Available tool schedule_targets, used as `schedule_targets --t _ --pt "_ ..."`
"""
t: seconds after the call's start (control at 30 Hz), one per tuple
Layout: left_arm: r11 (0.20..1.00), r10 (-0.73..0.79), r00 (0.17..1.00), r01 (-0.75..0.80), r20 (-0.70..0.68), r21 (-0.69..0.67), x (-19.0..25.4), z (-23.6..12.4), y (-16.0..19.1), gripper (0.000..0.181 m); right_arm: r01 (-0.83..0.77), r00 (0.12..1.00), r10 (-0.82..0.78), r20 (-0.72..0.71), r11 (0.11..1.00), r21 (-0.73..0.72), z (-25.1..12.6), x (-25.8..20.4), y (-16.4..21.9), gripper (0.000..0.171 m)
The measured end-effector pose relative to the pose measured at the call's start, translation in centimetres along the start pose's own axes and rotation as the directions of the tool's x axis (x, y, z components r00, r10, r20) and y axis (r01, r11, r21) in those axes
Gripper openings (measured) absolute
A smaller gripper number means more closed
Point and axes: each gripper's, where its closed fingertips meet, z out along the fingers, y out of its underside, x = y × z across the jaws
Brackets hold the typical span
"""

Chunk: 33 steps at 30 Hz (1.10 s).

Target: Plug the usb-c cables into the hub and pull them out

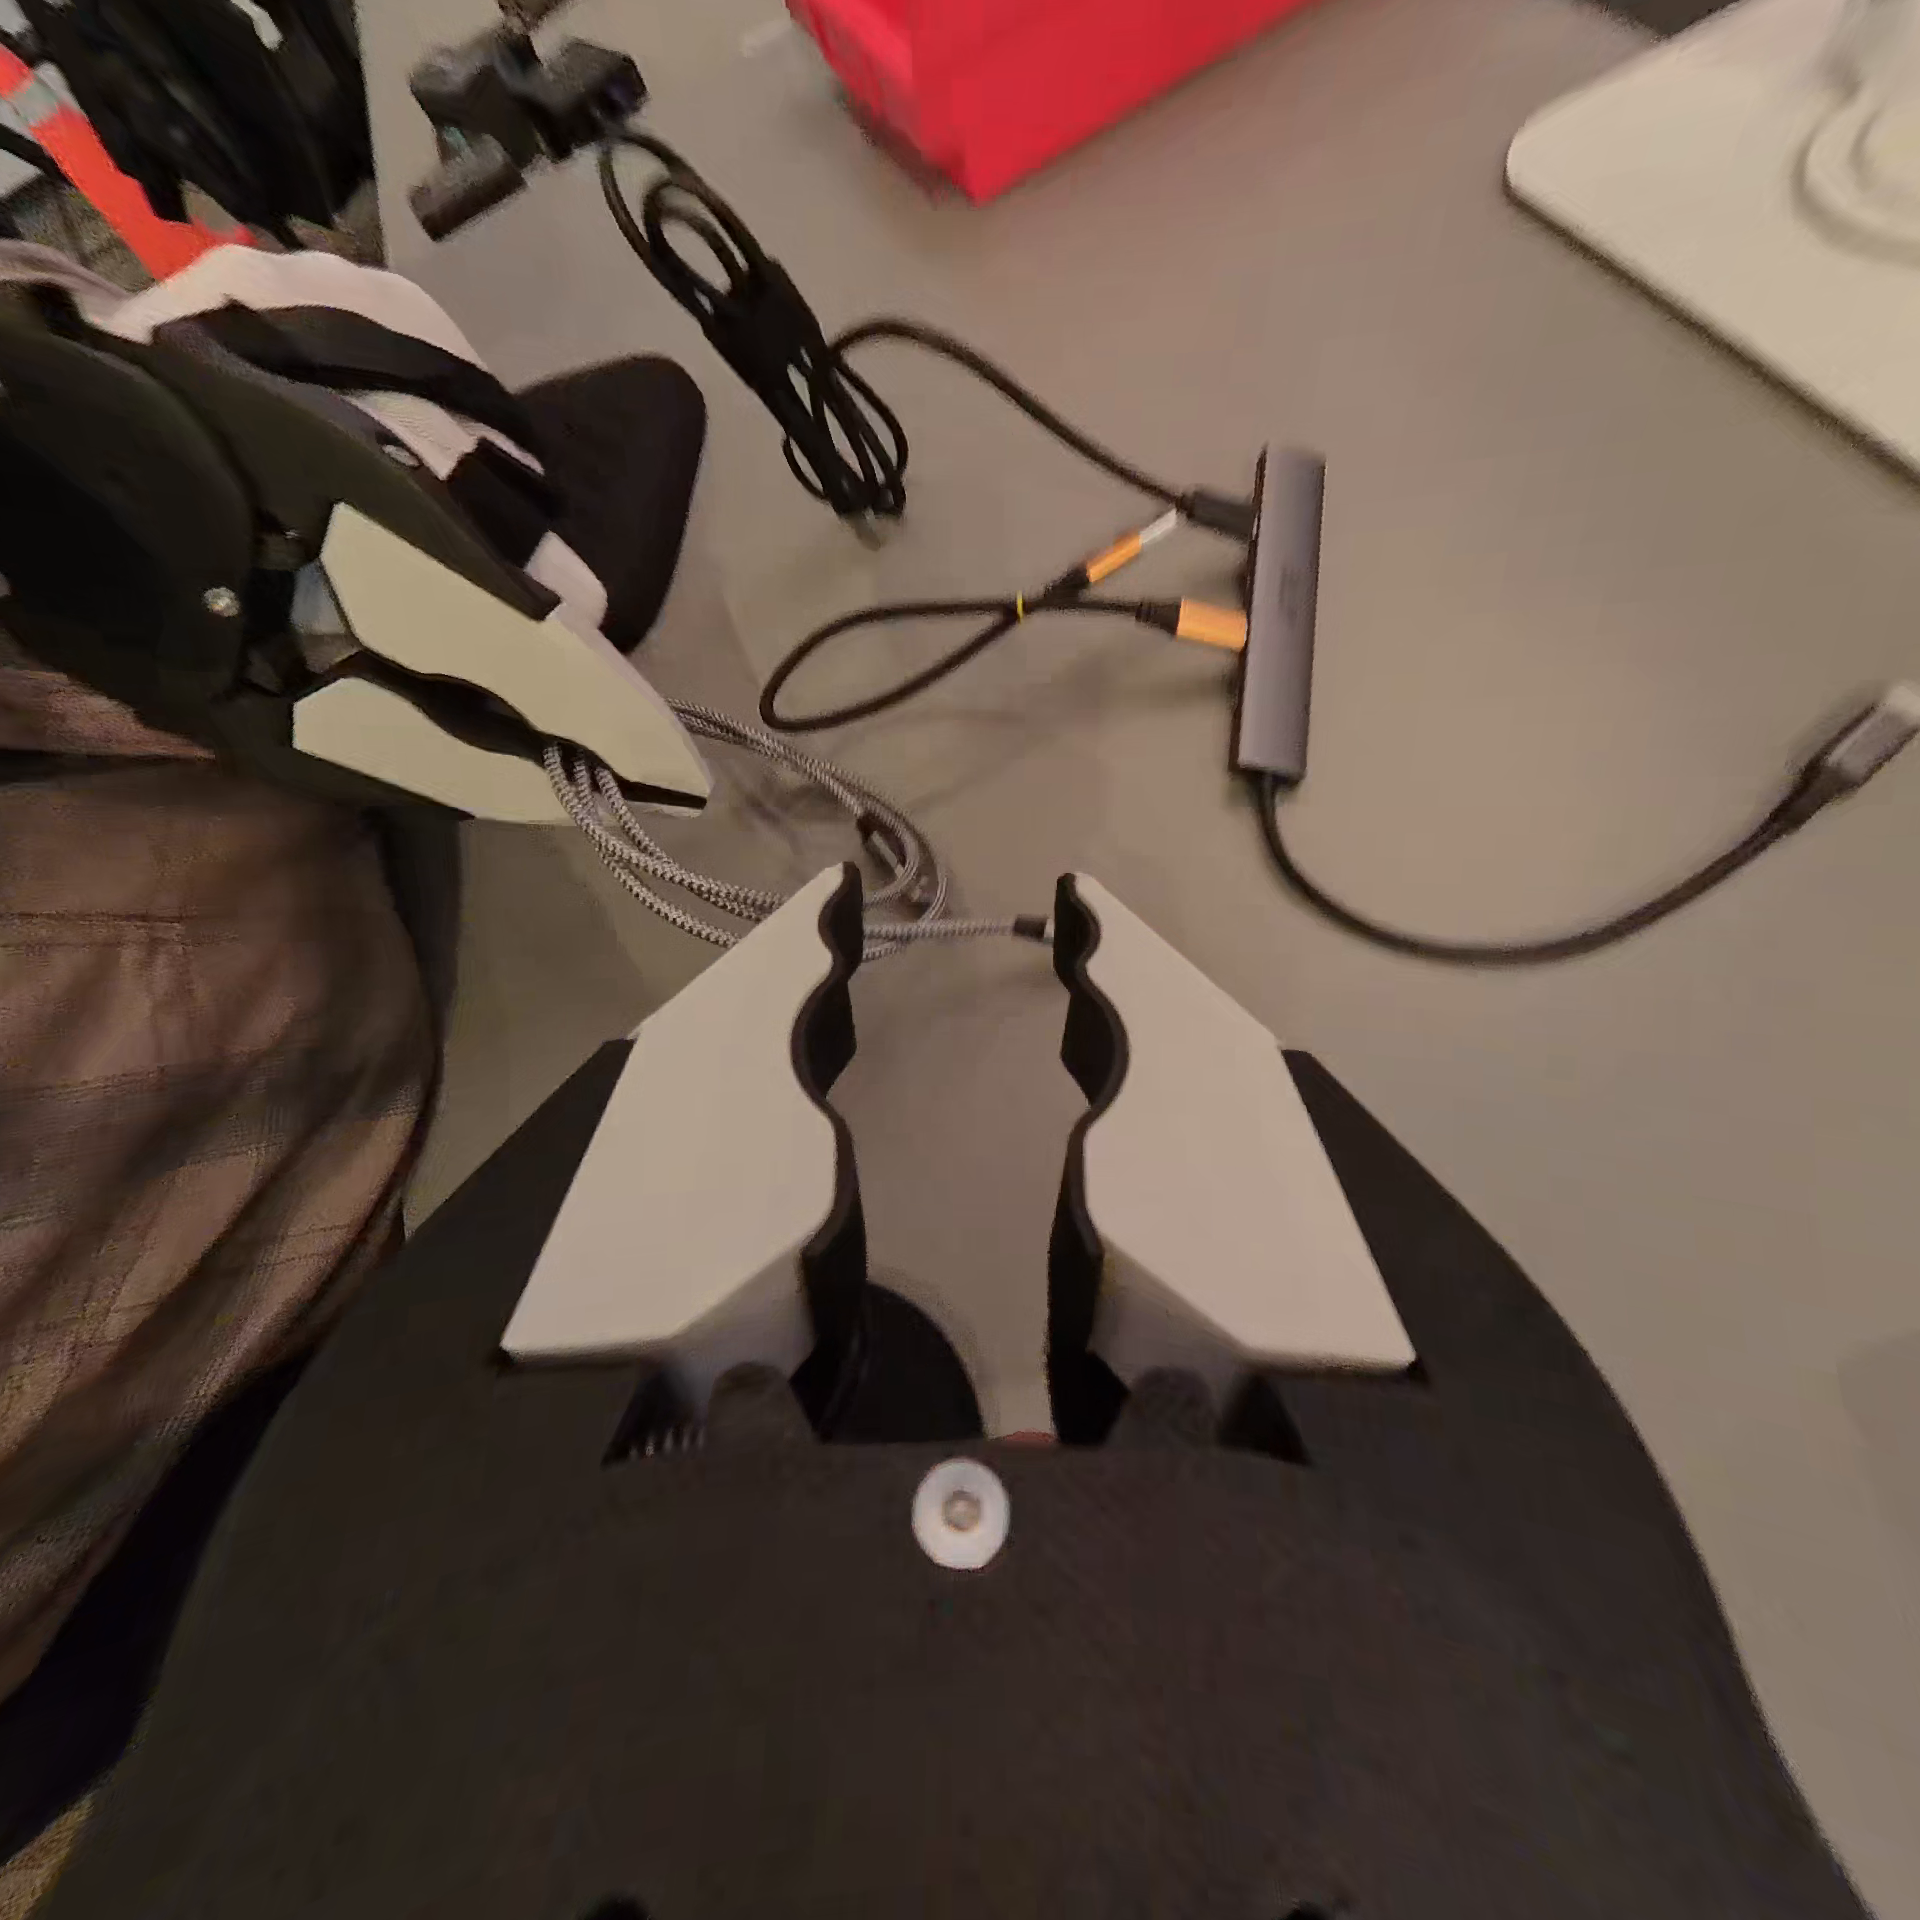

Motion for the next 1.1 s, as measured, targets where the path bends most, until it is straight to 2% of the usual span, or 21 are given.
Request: schedule_targets --t 0.07,0.17,0.27,0.3,0.33,0.47,0.57,0.67,0.83,0.97,1.1 --pt "0.998 0.023 1.000 -0.022 0.014 -0.065 0.7 0.8 0.7 0.000 -0.059 0.998 0.057 -0.028 0.997 -0.047 0.5 -0.1 1.9 0.029" --pt "0.995 -0.014 0.998 0.007 -0.065 -0.096 2.7 1.8 0.7 0.000 -0.148 0.987 0.145 -0.062 0.988 -0.041 1.3 0.0 3.4 0.028" --pt "0.992 -0.018 0.997 0.007 -0.082 -0.124 4.0 2.7 0.6 0.000 -0.184 0.975 0.174 -0.136 0.981 -0.067 2.4 1.1 4.6 0.030" --pt "0.991 -0.040 0.993 0.025 -0.114 -0.131 4.6 3.0 0.5 0.009 -0.189 0.974 0.177 -0.139 0.979 -0.077 2.9 1.2 4.8 0.030" --pt "0.991 -0.061 0.991 0.046 -0.122 -0.126 4.7 3.1 0.3 0.008 -0.193 0.973 0.178 -0.146 0.977 -0.089 3.3 1.4 4.9 0.031" --pt "0.987 -0.147 0.973 0.133 -0.179 -0.090 4.9 2.8 -0.4 0.035 -0.184 0.975 0.165 -0.148 0.975 -0.127 4.9 2.3 5.2 0.028" --pt "0.981 -0.189 0.957 0.175 -0.218 -0.083 5.2 2.6 -0.3 0.037 -0.185 0.977 0.167 -0.133 0.973 -0.139 5.8 2.9 5.0 0.024" --pt "0.979 -0.202 0.954 0.190 -0.221 -0.074 5.2 2.6 -0.2 0.037 -0.175 0.984 0.169 -0.055 0.972 -0.157 6.9 2.3 4.7 0.009" --pt "0.960 -0.276 0.948 0.280 -0.160 0.004 2.9 2.0 -0.9 0.040 -0.177 0.983 0.179 0.040 0.984 -0.035 6.8 1.8 1.8 0.001" --pt "0.872 -0.444 0.891 0.454 -0.096 0.185 -1.8 0.3 -2.6 0.042 -0.220 0.971 0.203 0.130 0.967 0.133 5.3 0.9 -1.7 0.000" --pt "0.674 -0.640 0.764 0.609 -0.081 0.418 -7.8 -2.4 -3.9 0.036 -0.278 0.949 0.212 0.233 0.913 0.300 4.0 -1.0 -5.1 0.000"
